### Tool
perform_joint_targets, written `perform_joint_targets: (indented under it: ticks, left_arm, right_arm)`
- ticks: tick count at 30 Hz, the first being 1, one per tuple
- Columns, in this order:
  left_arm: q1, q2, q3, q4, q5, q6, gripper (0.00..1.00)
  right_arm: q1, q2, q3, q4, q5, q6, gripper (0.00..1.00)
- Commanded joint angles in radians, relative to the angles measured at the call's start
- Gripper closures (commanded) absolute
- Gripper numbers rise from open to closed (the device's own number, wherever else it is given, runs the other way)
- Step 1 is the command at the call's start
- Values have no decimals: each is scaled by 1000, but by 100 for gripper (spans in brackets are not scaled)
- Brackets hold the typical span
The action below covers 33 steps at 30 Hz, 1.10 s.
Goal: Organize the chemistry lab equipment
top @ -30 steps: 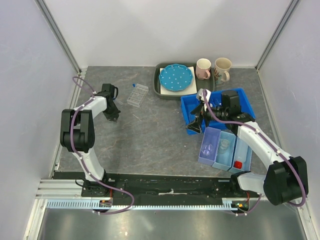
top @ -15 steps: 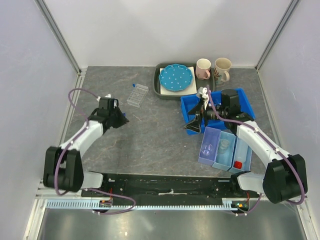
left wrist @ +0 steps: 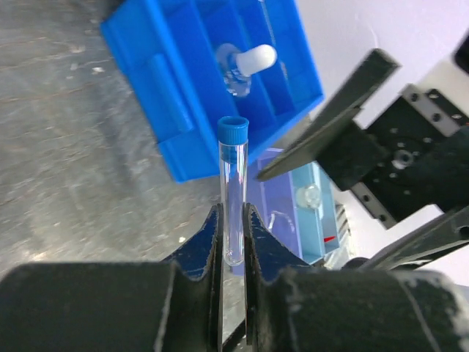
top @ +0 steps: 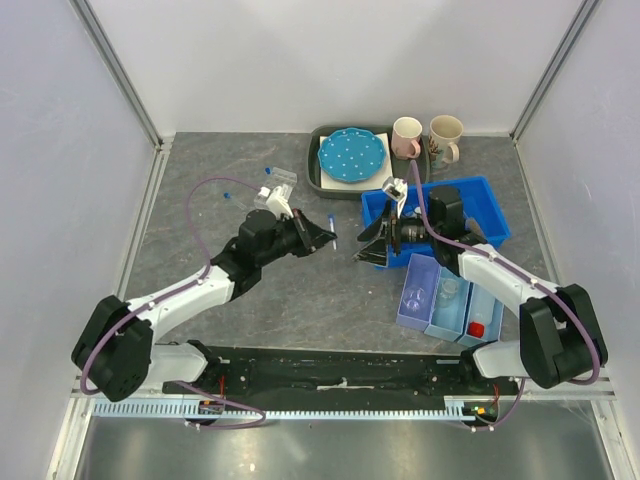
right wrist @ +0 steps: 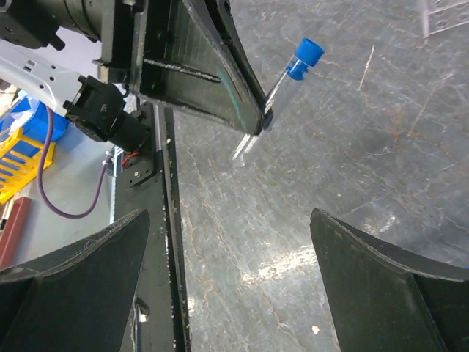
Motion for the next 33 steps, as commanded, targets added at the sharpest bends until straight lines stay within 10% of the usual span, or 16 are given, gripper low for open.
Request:
perform_joint_targets:
  ticks: [1, 11, 33]
  left_arm:
    - [-63, 43, 66, 158, -77, -74, 94]
    - [-128, 82, 88, 212, -133, -99, 94]
    - [-186, 128, 128, 206, -128, -75, 93]
  right_arm:
    - [17, 22, 1, 81, 28, 70, 2]
    - [18, 31, 0, 97, 77, 123, 4]
    - [18, 67, 29, 68, 77, 123, 74]
